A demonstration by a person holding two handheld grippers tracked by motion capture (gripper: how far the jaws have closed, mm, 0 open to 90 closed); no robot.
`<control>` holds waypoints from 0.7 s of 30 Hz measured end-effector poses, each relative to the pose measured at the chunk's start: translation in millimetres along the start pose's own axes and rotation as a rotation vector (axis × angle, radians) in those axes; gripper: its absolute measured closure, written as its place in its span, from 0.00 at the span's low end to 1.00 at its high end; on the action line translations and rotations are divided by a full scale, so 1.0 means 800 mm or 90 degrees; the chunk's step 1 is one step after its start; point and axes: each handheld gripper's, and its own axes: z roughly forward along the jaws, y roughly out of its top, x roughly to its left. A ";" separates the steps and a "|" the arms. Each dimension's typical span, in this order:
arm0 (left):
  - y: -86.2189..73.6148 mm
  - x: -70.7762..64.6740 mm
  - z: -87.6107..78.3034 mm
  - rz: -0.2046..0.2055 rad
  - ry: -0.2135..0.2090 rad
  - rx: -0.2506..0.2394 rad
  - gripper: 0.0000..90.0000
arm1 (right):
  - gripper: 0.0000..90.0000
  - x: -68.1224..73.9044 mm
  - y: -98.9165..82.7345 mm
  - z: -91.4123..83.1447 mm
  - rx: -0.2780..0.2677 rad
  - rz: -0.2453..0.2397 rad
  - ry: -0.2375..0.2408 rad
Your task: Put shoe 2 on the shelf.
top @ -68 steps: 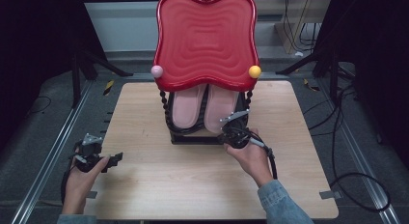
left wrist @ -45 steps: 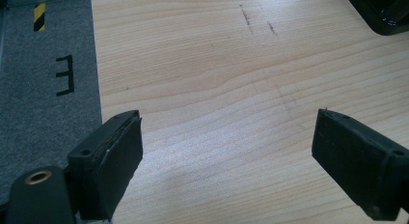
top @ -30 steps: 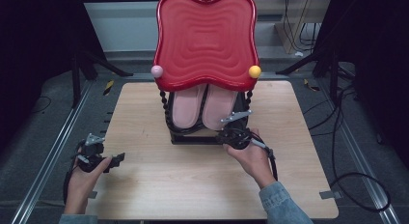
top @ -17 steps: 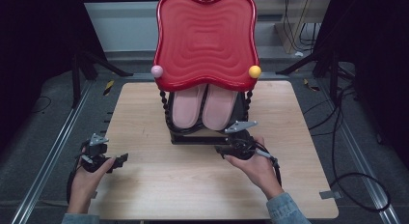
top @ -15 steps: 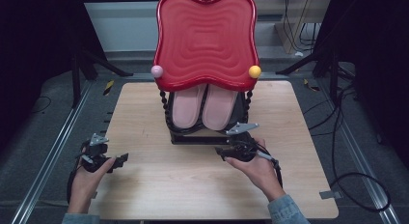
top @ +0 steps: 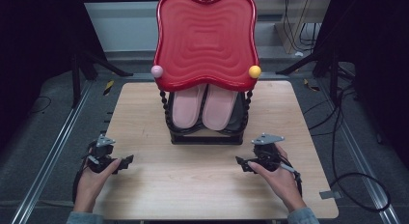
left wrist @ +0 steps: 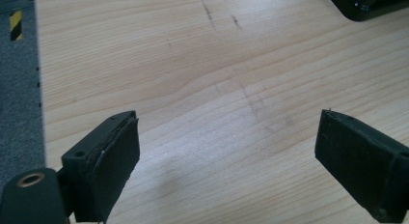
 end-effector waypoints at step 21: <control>-0.020 -0.014 0.053 0.006 0.007 -0.027 0.03 | 0.11 -0.093 -0.041 0.040 0.006 0.118 -0.185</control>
